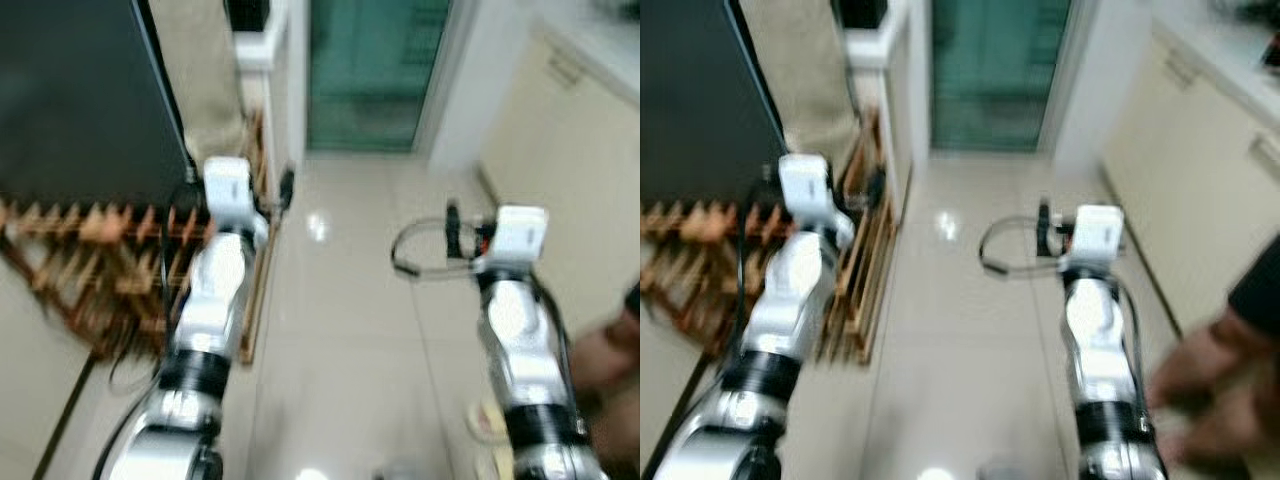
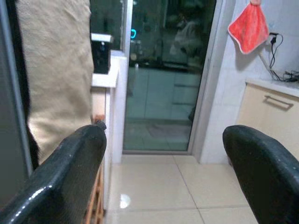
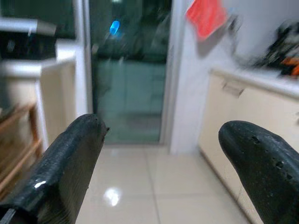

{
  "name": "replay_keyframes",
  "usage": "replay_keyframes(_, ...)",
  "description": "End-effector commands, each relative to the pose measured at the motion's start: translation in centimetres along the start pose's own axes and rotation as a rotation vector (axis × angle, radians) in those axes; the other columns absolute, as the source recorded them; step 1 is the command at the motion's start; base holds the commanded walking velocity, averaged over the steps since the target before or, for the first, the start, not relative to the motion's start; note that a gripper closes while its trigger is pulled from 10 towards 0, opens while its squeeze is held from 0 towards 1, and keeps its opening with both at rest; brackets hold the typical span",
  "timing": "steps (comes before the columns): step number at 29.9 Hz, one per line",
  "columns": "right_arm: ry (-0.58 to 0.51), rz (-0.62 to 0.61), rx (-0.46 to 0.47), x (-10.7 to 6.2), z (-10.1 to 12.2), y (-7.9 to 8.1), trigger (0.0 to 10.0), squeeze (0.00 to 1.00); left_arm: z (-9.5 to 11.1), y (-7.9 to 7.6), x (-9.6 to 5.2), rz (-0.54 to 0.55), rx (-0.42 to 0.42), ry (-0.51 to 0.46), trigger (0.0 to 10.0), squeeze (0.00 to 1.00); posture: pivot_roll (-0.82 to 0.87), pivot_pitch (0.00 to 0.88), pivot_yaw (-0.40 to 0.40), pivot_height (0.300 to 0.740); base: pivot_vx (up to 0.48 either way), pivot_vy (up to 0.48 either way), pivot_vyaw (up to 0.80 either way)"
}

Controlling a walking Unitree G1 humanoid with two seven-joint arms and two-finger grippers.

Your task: Restocking fridge

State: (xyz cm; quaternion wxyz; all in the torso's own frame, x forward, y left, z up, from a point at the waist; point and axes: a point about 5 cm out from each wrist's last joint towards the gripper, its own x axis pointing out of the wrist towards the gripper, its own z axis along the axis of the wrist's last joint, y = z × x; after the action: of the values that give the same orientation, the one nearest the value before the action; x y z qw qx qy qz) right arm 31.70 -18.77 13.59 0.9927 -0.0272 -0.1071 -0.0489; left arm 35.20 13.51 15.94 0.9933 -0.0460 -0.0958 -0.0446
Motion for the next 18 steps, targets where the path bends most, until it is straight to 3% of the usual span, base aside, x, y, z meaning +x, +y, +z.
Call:
replay_keyframes(1, -0.062, -0.048, -0.032, 0.0, 1.1, -1.2, 10.0, 0.00, 0.3, -0.6, 0.1, -0.007, -0.019, -0.012, 10.0, 0.00, -0.17, 0.025, 0.032, 0.740, 0.000, 0.000, 0.00)
replay_keyframes(5, -0.124, -0.036, -0.050, 0.2, 2.6, -1.5, 10.0, 0.00, 1.7, -0.9, 0.0, -0.025, -0.033, -0.088, 10.0, 0.00, -0.18, 0.023, 0.032, 0.740, 0.000, 0.000, 0.00)
replay_keyframes(7, -0.119, -0.017, -0.053, 0.3, 2.6, -1.4, 10.0, 0.00, 2.1, -1.1, 0.0, -0.035, -0.042, -0.109, 10.0, 0.00, -0.18, 0.019, 0.031, 0.740, 0.409, 0.000, 0.00)
replay_keyframes(13, 0.011, 0.024, 0.010, 0.3, 0.3, -0.6, 10.0, 0.00, 0.1, -1.0, -0.3, -0.007, -0.036, -0.014, 10.0, 0.00, -0.18, 0.012, 0.032, 0.740, 0.458, 0.000, 0.00)
replay_keyframes(18, 0.025, 0.052, -0.014, 0.0, 0.0, -0.2, 10.0, 0.00, -0.1, -1.1, -0.4, -0.018, -0.035, 0.002, 10.0, 0.00, -0.17, 0.007, 0.031, 0.740, 0.458, 0.000, 0.62)
